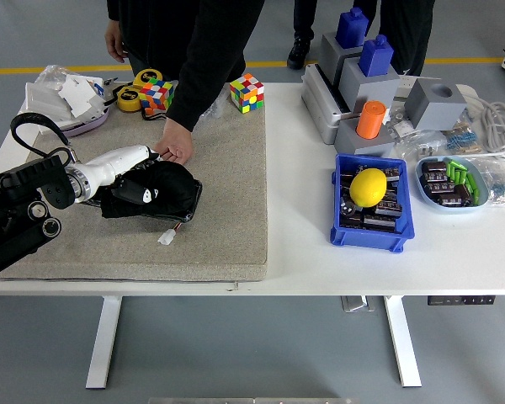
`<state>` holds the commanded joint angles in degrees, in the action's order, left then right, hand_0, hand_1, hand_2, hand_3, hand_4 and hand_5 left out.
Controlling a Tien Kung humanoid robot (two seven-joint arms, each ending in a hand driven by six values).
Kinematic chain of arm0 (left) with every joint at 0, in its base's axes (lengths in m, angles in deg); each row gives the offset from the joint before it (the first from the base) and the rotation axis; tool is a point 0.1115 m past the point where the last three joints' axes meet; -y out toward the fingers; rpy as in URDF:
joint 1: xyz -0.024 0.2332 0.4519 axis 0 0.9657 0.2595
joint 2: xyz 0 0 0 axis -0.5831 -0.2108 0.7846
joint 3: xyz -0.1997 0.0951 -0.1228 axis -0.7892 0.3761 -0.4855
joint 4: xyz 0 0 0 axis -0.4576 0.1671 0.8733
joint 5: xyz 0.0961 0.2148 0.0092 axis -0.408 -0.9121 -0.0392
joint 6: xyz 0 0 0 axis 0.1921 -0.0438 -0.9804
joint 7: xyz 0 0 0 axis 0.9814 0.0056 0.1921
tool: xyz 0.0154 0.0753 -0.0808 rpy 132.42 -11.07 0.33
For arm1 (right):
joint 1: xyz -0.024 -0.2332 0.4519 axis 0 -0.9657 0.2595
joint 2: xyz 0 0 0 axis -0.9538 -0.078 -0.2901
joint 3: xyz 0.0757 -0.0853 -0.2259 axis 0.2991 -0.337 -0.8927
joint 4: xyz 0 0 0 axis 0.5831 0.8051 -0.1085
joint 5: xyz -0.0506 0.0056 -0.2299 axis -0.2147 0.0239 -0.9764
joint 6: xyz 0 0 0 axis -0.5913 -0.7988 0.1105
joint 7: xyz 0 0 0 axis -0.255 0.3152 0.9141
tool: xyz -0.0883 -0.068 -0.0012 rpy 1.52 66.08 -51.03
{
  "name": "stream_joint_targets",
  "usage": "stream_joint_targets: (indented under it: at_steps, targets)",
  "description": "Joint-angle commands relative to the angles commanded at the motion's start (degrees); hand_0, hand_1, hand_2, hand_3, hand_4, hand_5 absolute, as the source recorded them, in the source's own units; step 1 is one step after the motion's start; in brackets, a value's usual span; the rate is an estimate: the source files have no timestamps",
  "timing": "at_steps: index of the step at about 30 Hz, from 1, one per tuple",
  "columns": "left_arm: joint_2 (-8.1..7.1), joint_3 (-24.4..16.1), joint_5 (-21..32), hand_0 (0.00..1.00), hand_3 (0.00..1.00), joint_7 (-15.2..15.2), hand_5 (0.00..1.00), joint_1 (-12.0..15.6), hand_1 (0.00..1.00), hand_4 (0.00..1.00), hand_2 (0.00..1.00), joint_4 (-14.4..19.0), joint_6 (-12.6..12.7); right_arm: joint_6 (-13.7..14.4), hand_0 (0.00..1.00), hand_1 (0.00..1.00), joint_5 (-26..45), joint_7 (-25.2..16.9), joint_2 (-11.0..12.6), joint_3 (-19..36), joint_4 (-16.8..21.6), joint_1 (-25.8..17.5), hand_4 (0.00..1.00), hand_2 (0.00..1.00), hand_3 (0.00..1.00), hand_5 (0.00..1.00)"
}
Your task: Pick the rag up,wipe the panel,place it on the desk
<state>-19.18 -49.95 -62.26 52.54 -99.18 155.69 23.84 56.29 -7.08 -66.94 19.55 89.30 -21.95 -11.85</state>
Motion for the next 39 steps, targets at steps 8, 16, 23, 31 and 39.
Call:
stream_joint_targets:
  at_steps: [8, 16, 23, 31, 39]
  targets:
    - [-1.21, -1.03, 0.0, 0.335, 0.58, -0.14, 0.002, 0.87, 0.466, 0.522, 0.557, -0.82, 0.02, -0.01, 0.723, 0.689, -0.01, 0.02, 0.0, 0.11, -0.06, -0.16, 0.998, 0.683, 0.586, 0.506]
    - [-2.53, -1.72, -0.12, 0.335, 0.579, -0.19, 0.002, 1.62, 0.466, 0.522, 0.557, -1.11, -0.08, -0.02, 0.723, 0.689, -0.19, 0.07, -0.04, 0.35, -0.09, -0.21, 0.998, 0.683, 0.586, 0.506]
    - [-4.16, -3.1, -0.11, 0.335, 0.58, -0.6, 0.002, 2.49, 0.466, 0.522, 0.557, -2.19, -0.15, -0.03, 0.723, 0.689, -0.39, 0.12, 0.01, 0.62, -0.08, -0.27, 0.998, 0.683, 0.587, 0.505]
    - [-5.89, -5.59, -0.09, 0.334, 0.58, -0.76, 0.002, 3.78, 0.465, 0.522, 0.557, -2.89, -0.34, -0.04, 0.723, 0.689, -0.63, 0.13, -0.04, 0.95, -0.03, -0.42, 0.998, 0.683, 0.586, 0.508]
    - [-6.81, -6.54, 0.17, 0.334, 0.58, -0.82, 0.002, 3.88, 0.466, 0.524, 0.558, -4.35, -0.4, -0.01, 0.724, 0.689, -0.94, 0.09, -0.1, 1.17, 0.1, -0.34, 0.998, 0.683, 0.586, 0.506]
